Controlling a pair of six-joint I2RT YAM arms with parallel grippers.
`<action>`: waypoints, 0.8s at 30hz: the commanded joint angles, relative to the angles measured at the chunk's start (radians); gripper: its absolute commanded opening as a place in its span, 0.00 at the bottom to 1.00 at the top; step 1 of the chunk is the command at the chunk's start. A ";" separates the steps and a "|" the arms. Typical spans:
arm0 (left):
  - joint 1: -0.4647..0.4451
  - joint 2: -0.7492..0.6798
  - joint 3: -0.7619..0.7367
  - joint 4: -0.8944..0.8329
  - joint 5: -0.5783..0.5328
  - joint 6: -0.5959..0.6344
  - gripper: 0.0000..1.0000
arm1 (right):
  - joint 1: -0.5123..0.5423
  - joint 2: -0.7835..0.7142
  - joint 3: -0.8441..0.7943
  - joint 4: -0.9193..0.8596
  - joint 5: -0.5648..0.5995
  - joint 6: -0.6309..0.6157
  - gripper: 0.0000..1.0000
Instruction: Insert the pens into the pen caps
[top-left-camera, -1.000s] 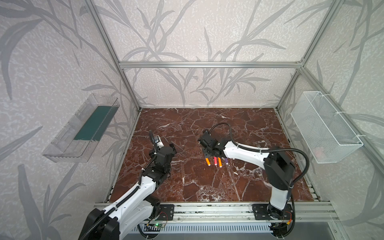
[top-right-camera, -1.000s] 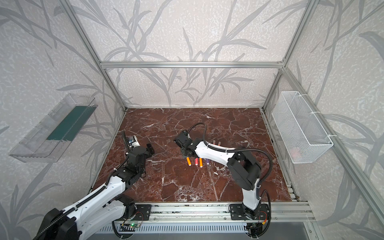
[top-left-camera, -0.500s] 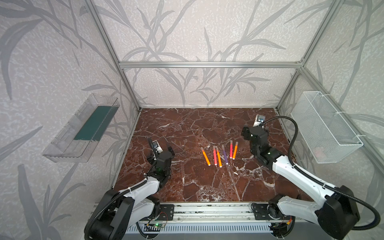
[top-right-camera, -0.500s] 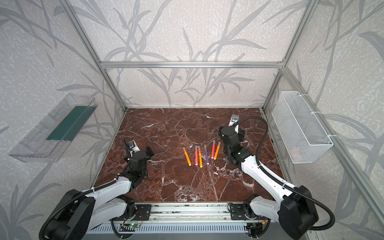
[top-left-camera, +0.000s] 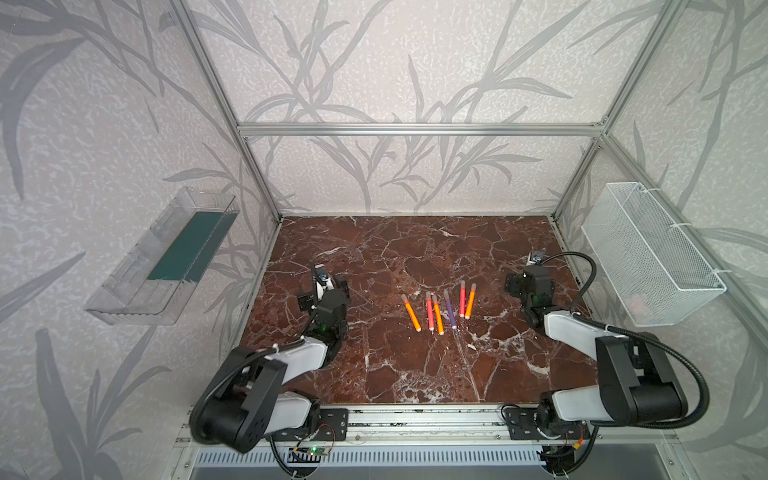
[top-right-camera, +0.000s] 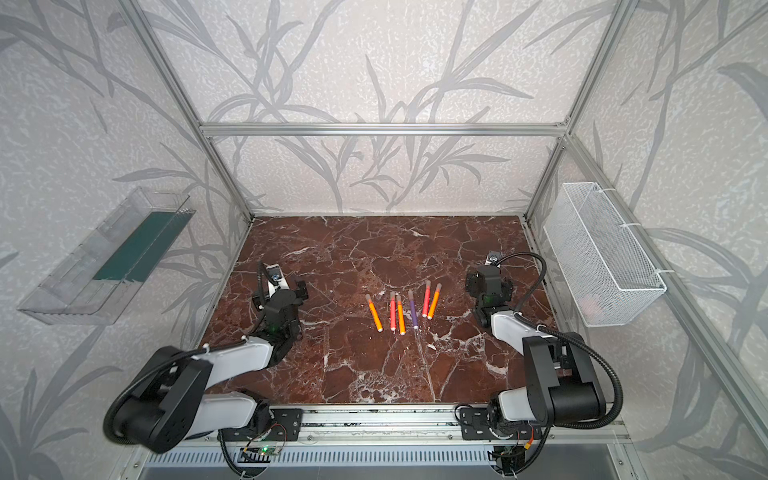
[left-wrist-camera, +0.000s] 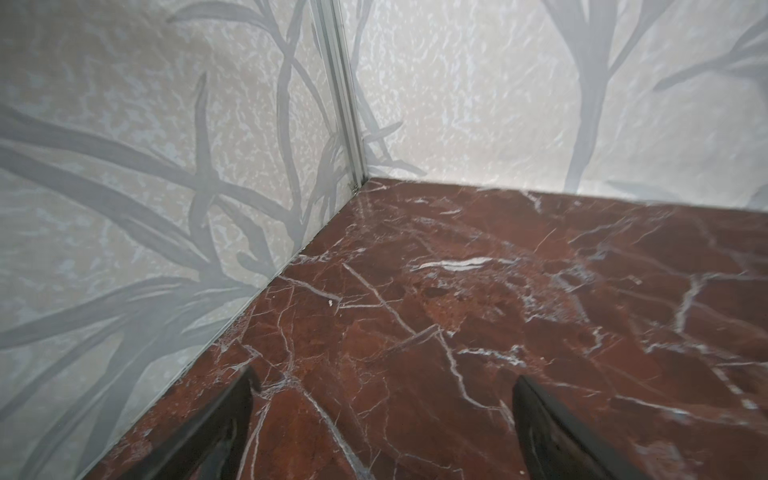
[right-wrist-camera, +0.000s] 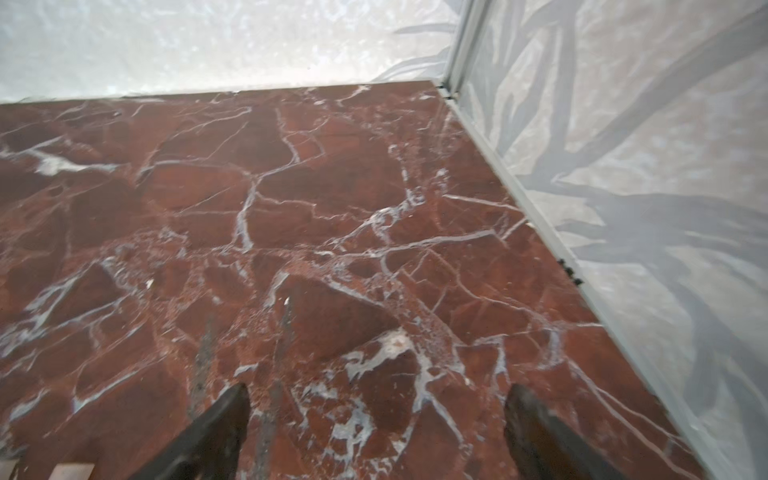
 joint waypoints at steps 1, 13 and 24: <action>-0.032 0.171 0.013 0.336 -0.130 0.261 0.95 | -0.021 0.056 -0.095 0.290 -0.403 -0.177 0.95; 0.134 0.162 -0.055 0.375 0.094 0.097 0.93 | -0.013 0.110 -0.117 0.410 -0.293 -0.141 0.99; 0.271 0.160 0.005 0.146 0.377 -0.023 0.92 | -0.009 0.093 -0.100 0.347 -0.289 -0.147 0.99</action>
